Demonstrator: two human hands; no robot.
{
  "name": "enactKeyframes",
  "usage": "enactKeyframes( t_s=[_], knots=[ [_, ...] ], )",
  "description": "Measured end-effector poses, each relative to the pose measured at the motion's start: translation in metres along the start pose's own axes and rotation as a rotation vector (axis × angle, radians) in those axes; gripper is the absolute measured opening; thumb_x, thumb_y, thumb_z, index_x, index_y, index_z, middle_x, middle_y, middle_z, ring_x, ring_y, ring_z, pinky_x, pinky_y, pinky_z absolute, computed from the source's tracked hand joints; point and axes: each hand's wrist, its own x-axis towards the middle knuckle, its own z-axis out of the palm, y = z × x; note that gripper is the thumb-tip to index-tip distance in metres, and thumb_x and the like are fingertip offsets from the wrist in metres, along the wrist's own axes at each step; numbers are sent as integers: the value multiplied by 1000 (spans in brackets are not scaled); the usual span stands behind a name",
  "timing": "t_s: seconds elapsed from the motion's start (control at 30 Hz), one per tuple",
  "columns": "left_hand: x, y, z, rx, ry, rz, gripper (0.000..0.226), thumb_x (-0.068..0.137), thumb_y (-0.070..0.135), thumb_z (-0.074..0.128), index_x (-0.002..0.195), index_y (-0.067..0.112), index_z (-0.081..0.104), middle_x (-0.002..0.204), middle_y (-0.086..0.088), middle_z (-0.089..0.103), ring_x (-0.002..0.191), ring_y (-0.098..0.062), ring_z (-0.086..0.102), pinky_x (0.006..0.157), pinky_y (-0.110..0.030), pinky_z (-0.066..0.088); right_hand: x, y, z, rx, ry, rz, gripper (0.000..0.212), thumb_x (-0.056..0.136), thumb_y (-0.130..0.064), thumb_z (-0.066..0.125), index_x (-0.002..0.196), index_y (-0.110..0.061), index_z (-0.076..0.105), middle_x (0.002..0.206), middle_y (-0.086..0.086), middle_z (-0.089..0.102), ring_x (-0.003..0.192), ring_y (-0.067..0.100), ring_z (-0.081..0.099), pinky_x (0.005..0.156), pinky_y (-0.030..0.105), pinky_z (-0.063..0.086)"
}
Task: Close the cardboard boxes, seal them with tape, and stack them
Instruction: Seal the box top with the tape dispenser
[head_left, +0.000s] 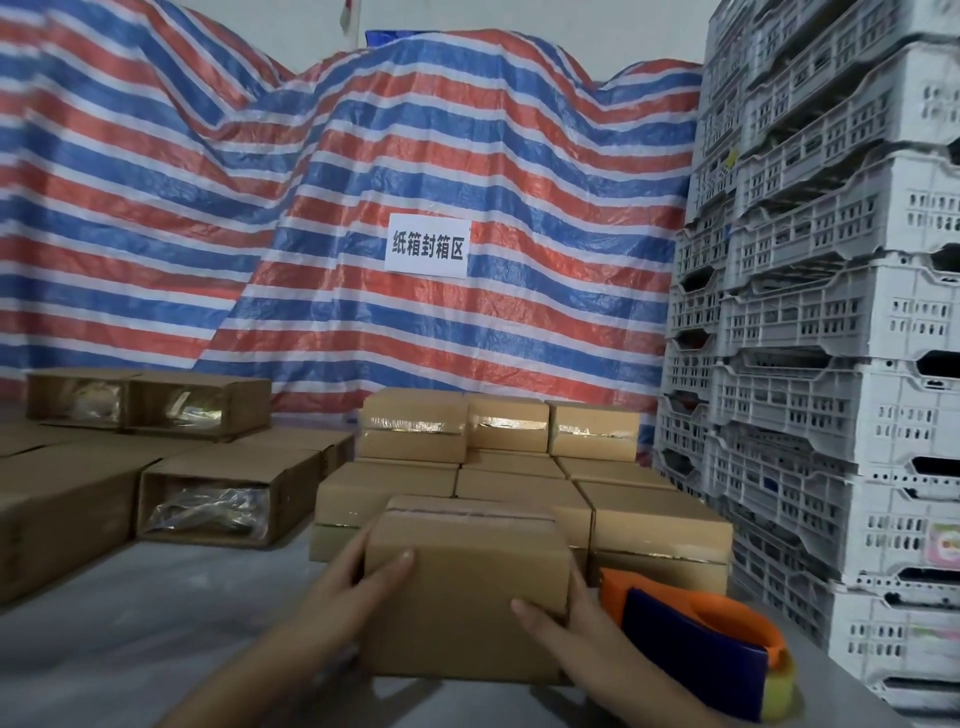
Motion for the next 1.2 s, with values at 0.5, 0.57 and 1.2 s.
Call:
enactKeyframes(
  t_s=[0.5,0.57,1.2],
  knots=[
    [35,83,43,-59,247,226,41,87,59,58,121,38,47,108,18,53,95,-5,53,65,-27,43,18,-63,-26,238,457,-124,103,53,-80,63,144,-36,45,124,-8,64,108,14,62,91,37,53],
    [58,108,50,-67,243,257,44,91,56,54,128,34,45,112,14,52,95,-7,52,66,-28,44,36,-83,-48,294,470,-125,110,52,-86,67,147,-38,41,135,-7,60,118,18,60,102,46,49],
    [284,107,77,1035,3,353,90,76,75,61,151,38,27,153,3,37,141,-23,30,115,-47,29,252,-60,-171,402,347,421,68,81,-57,73,134,-23,49,125,21,56,107,45,56,99,76,30]
  ],
)
